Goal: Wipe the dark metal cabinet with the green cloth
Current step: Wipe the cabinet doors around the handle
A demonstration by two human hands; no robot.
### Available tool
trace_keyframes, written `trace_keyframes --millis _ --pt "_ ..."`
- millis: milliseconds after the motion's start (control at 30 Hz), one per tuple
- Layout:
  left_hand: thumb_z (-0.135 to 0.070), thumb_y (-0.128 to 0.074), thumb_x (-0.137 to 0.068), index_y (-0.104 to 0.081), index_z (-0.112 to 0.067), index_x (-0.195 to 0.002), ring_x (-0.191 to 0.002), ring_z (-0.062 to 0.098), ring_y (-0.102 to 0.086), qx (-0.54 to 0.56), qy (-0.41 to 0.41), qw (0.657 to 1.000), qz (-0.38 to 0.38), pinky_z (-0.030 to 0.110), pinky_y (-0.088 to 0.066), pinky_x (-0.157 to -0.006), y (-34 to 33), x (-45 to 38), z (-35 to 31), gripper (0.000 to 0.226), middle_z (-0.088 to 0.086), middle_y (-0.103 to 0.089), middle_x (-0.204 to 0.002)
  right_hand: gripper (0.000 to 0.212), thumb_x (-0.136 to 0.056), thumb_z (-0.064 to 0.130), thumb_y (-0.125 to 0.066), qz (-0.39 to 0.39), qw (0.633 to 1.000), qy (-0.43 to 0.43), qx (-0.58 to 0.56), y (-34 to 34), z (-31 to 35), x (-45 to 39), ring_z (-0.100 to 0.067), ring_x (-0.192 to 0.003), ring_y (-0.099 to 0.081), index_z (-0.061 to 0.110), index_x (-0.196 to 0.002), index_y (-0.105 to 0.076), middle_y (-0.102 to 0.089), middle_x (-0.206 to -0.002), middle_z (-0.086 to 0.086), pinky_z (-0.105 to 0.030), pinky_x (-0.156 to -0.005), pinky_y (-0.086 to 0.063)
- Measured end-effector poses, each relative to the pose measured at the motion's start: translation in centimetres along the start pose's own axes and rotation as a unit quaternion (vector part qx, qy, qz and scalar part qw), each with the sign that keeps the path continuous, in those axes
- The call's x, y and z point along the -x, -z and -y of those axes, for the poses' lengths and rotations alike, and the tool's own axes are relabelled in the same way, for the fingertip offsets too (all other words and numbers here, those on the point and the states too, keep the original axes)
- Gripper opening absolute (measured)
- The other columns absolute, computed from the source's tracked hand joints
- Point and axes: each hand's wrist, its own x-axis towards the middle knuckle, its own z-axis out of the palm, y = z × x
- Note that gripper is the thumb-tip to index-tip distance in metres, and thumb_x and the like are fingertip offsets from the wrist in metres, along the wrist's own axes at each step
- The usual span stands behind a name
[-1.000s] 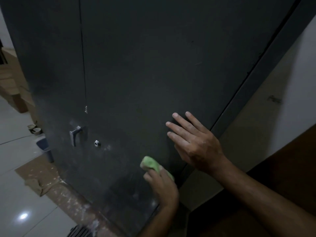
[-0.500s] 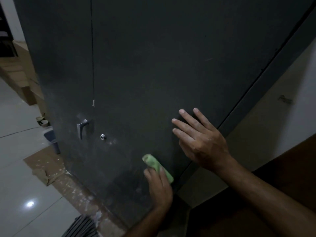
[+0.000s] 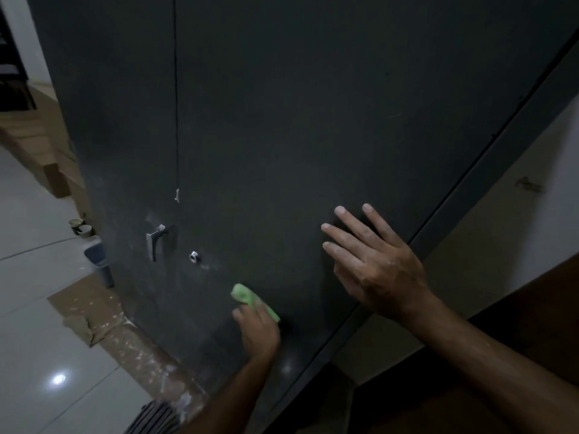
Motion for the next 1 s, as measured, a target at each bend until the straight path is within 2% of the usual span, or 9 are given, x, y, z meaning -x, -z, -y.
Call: trace_keyframes --millis 67,167,333,400,533,667,733,800,1000 --pt "-0.021 -0.038 -0.107 -0.035 0.012 -0.142 -0.125 0.046 -0.044 0.050 0.083 0.993 -0.063 0.039 -0.031 -0.102 1.7 -4.2 -3.1 0.048 0.035 -0.037 -0.139 0.027 -0.100 0.020 -0.051 0.016 1.000 0.002 -0.001 0.0 0.0 0.0 -0.032 -0.136 -0.047 0.010 -0.108 -0.074 -0.064 -0.132 -0.010 -0.055 -0.114 -0.034" --pt "-0.027 -0.038 -0.107 -0.016 -0.001 -0.157 -0.137 0.043 -0.035 0.068 -0.003 0.991 -0.117 0.038 -0.026 -0.113 3.5 -7.5 -8.1 0.060 0.033 -0.027 -0.151 0.028 -0.101 0.021 -0.049 0.024 1.000 -0.001 0.001 -0.2 0.1 -0.1 -0.032 -0.138 -0.046 0.011 -0.110 -0.073 -0.063 -0.135 -0.009 -0.055 -0.116 -0.031" --pt "-0.021 -0.043 -0.101 -0.050 0.023 -0.115 -0.106 0.051 -0.053 -0.012 -0.173 0.981 -0.085 0.038 -0.027 -0.095 2.5 -3.6 -4.6 0.046 0.041 -0.048 -0.114 0.027 -0.094 0.018 -0.054 0.009 0.999 -0.035 0.003 -1.8 1.6 -1.9 -0.031 -0.141 -0.042 0.011 -0.114 -0.071 -0.054 -0.144 -0.012 -0.056 -0.116 -0.030" --pt "-0.021 -0.041 -0.103 -0.049 0.023 -0.111 -0.107 0.051 -0.051 -0.017 -0.149 0.987 -0.062 0.039 -0.026 -0.094 3.1 -5.0 -3.4 0.046 0.040 -0.047 -0.113 0.030 -0.092 0.018 -0.057 0.005 0.998 -0.055 0.025 -2.8 2.4 -2.3 -0.030 -0.143 -0.038 0.011 -0.118 -0.069 -0.049 -0.148 -0.012 -0.056 -0.118 -0.027" --pt "-0.027 -0.038 -0.106 -0.023 0.004 -0.153 -0.125 0.045 -0.043 0.072 -0.021 0.991 -0.112 0.040 -0.031 -0.108 5.3 -12.6 -6.2 0.057 0.033 -0.035 -0.139 0.034 -0.093 0.018 -0.058 -0.022 0.993 -0.103 0.055 -4.9 3.3 -2.3 -0.028 -0.147 -0.032 0.010 -0.126 -0.064 -0.044 -0.152 -0.012 -0.055 -0.120 -0.021" --pt "-0.049 -0.031 -0.098 -0.026 0.007 -0.150 -0.115 0.035 -0.045 -0.013 -0.305 0.952 -0.031 0.033 -0.032 -0.103 6.6 -12.4 -5.8 0.076 0.020 -0.038 -0.130 0.037 -0.091 0.017 -0.061 -0.068 0.972 -0.213 0.076 -7.9 7.2 -3.2 -0.032 -0.146 -0.032 0.011 -0.127 -0.066 -0.042 -0.152 -0.014 -0.058 -0.119 -0.020" --pt "-0.040 -0.042 -0.099 -0.017 -0.003 -0.157 -0.118 0.019 -0.043 -0.094 -0.432 0.894 0.076 0.025 -0.035 -0.102 8.4 -12.2 -2.4 0.074 0.012 -0.036 -0.136 0.041 -0.089 0.017 -0.063 -0.080 0.960 -0.260 0.065 -9.5 9.5 -4.2 -0.034 -0.147 -0.030 0.011 -0.130 -0.064 -0.040 -0.154 -0.016 -0.058 -0.120 -0.017" --pt "-0.015 -0.058 -0.091 -0.008 -0.013 -0.158 -0.122 0.026 -0.046 -0.148 -0.514 0.834 0.137 0.035 -0.043 -0.102 10.6 -14.1 0.0 0.083 0.018 -0.039 -0.140 0.045 -0.089 0.018 -0.063 -0.089 0.949 -0.298 0.055 -11.2 11.6 -4.8 -0.034 -0.148 -0.026 0.012 -0.134 -0.059 -0.038 -0.155 -0.017 -0.059 -0.120 -0.014" --pt "-0.022 -0.048 -0.094 -0.002 -0.018 -0.159 -0.124 0.033 -0.044 -0.029 -0.474 0.880 -0.001 0.038 -0.044 -0.100 9.7 -17.7 -4.7 0.080 0.016 -0.032 -0.140 0.045 -0.087 0.020 -0.064 -0.124 0.926 -0.343 0.098 -15.8 14.9 -4.3 -0.035 -0.147 -0.027 0.011 -0.132 -0.061 -0.038 -0.154 -0.018 -0.056 -0.121 -0.014"
